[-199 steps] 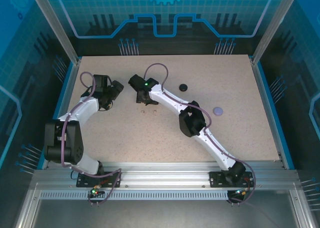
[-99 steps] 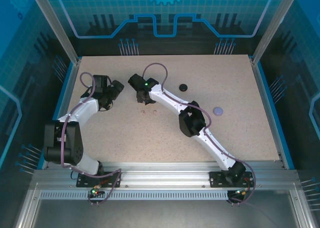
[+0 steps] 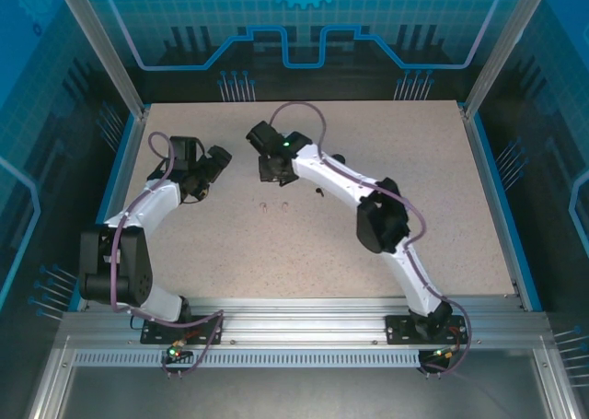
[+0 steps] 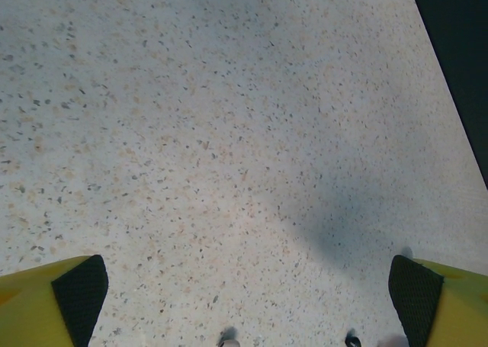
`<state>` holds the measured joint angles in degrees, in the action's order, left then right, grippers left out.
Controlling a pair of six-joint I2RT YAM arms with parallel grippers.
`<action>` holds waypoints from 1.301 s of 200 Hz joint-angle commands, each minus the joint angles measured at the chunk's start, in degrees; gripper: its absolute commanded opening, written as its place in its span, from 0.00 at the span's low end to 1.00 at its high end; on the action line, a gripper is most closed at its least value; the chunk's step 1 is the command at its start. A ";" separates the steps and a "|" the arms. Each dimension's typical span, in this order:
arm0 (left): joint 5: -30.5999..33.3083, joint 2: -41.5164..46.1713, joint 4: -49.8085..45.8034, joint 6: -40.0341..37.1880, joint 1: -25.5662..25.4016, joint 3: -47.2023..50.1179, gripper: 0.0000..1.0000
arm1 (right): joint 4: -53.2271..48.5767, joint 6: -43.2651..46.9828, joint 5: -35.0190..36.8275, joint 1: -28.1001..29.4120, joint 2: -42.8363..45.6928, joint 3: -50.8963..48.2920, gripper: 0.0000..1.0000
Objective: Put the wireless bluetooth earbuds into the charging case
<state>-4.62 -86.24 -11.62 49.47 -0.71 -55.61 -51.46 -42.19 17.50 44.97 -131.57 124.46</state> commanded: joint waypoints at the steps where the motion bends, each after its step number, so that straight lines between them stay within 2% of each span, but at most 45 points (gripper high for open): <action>1: -3.03 2.40 -1.05 -2.46 -1.14 -2.88 0.99 | 2.93 3.79 -2.37 -1.14 8.79 -8.80 0.32; 56: -5.57 5.89 -3.75 -4.18 -3.83 -3.62 0.99 | 11.71 9.12 -10.47 -1.05 26.42 -37.80 0.32; 106: -5.64 10.02 -4.67 -3.80 -7.71 -2.38 0.99 | 15.92 11.21 -9.61 1.42 32.87 -55.49 0.32; 158: -4.04 11.00 -3.15 -1.94 -10.91 0.04 0.99 | 15.02 15.13 -7.24 3.28 29.68 -59.37 0.33; 194: -3.11 11.05 -3.32 -1.88 -11.65 0.25 0.99 | 15.00 15.46 -6.51 3.28 26.76 -60.03 0.41; 225: -2.68 11.42 -3.32 -1.80 -11.67 0.50 0.99 | 15.07 14.27 -6.84 3.27 24.62 -59.87 0.43; 239: -2.67 11.69 -3.32 -1.88 -11.64 0.60 0.99 | 14.45 13.70 -6.78 3.35 24.04 -59.44 0.49; 247: -2.66 11.79 -3.22 -1.92 -11.62 0.58 0.99 | 13.76 13.16 -7.05 3.37 24.07 -58.97 0.57; 260: -2.67 11.97 -3.18 -1.91 -11.65 0.68 0.99 | 12.53 11.88 -7.33 3.67 24.72 -58.19 0.65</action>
<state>-8.21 -76.16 -14.72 46.63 -11.97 -55.96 -36.14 -28.80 10.17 47.62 -105.32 65.32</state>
